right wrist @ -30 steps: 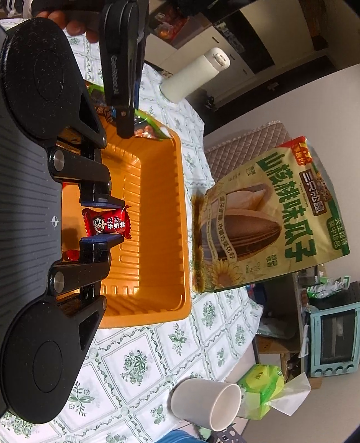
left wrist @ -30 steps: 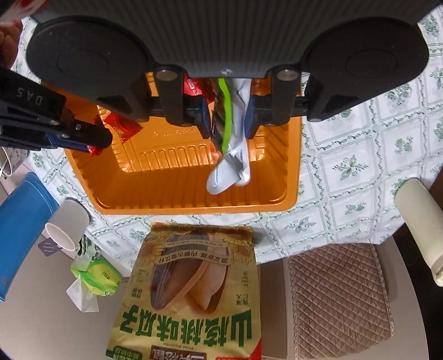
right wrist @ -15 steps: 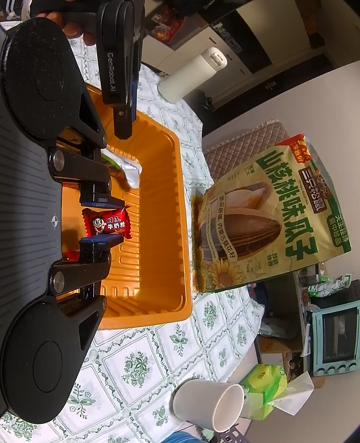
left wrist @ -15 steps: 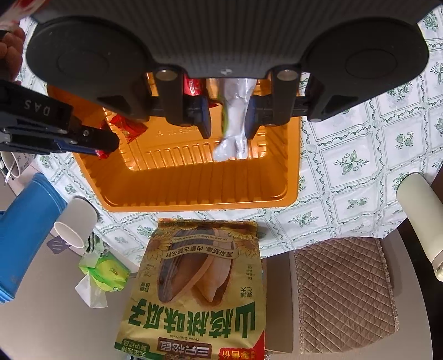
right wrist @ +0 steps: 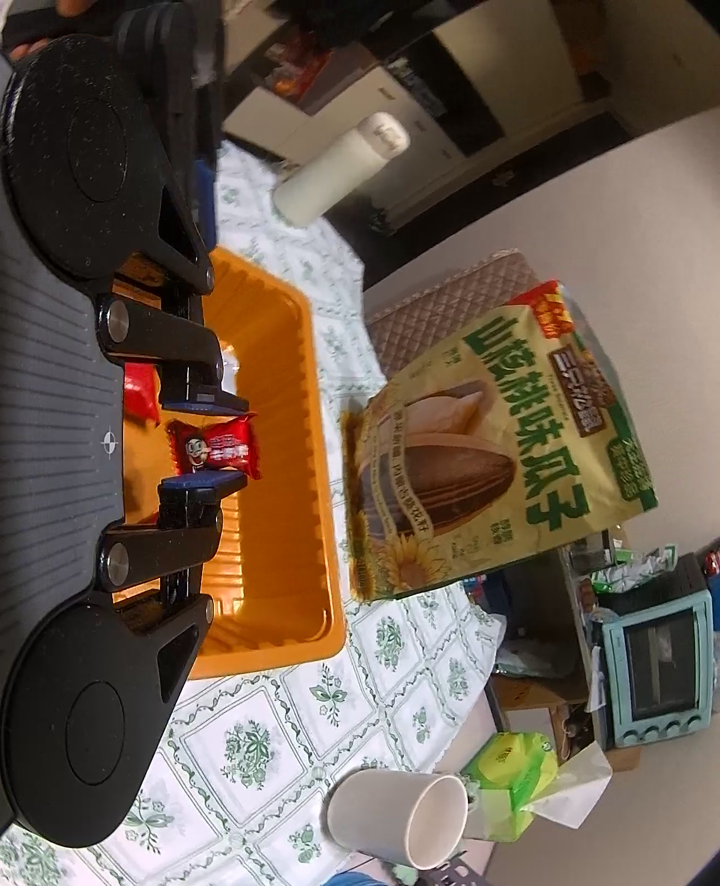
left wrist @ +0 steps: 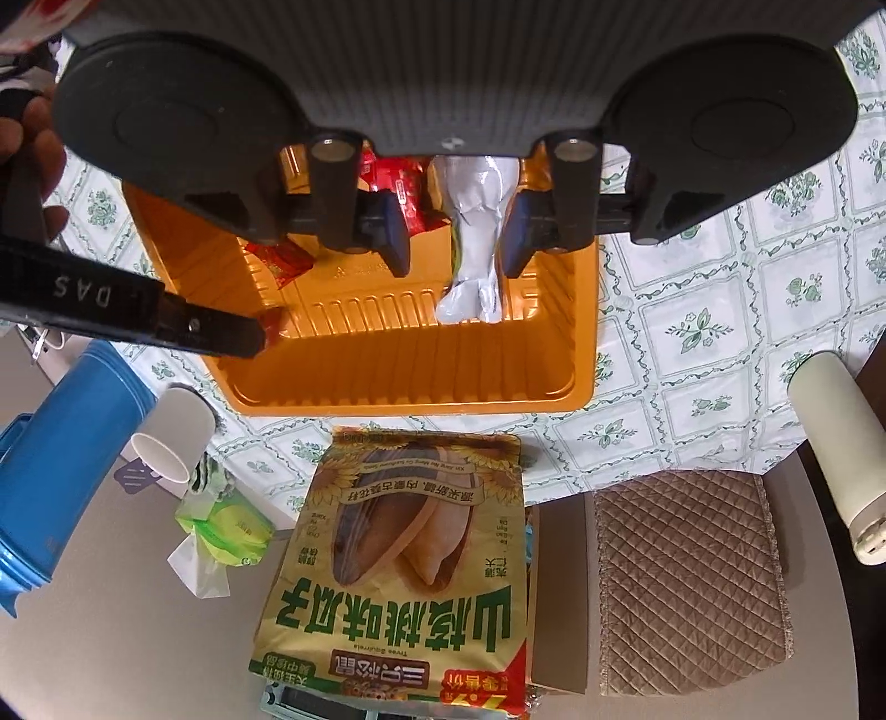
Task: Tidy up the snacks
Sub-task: 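Open the left gripper to drop the silver packet in the tray while the right lowers its candy, then move both open grippers away from the tray toward the remaining snacks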
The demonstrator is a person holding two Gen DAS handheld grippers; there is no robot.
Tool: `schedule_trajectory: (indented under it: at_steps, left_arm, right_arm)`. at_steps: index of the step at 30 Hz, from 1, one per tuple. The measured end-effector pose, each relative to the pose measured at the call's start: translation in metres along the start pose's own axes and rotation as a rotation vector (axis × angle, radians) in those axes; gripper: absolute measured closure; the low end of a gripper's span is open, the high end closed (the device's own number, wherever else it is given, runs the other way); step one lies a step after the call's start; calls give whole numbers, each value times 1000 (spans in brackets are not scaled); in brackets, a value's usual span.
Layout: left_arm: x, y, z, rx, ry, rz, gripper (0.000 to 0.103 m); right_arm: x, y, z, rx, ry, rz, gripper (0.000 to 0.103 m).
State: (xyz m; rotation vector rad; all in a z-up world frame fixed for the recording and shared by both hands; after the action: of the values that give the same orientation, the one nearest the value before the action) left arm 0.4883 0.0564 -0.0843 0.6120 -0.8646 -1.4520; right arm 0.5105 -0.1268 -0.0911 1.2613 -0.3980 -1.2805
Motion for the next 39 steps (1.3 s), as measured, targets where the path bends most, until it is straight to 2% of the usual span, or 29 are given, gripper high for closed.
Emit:
schedule_trajectory:
  at_steps: [1, 3, 6, 10, 24, 33, 39]
  left_arm:
    - [-1, 0, 3, 2, -1, 6, 68]
    - [-1, -1, 8, 8, -6, 16, 66]
    - [0, -2, 19, 20, -11, 25, 64]
    - [3, -2, 37, 45, -15, 37, 56]
    - [16, -19, 107, 103, -2, 65, 52]
    - [21, -48, 155, 109, 19, 78, 51]
    - [27, -74, 184, 90, 23, 99, 50]
  right_arm:
    - [0, 1, 2, 9, -3, -4, 59]
    - [0, 3, 7, 39, -13, -2, 40]
    - [1, 5, 16, 53, -10, 7, 39]
    - [4, 2, 31, 46, -17, 1, 39]
    - [9, -15, 105, 42, -27, -5, 36]
    - [3, -33, 150, 10, -36, 36, 36]
    - [-6, -50, 177, -10, -13, 45, 36]
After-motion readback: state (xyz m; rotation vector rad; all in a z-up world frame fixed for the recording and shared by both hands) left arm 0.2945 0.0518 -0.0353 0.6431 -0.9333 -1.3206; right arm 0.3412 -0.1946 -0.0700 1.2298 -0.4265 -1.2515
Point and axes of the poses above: each gripper's, at about its wrist camera, not at the fingertips, and z roughly against the way its jaws point, x to its right, y to its top, the point moved 3 cm from there along -z, roughly the way its jaws point, and after that the axes turned 15 degrees about x, right-handed, at the moved point
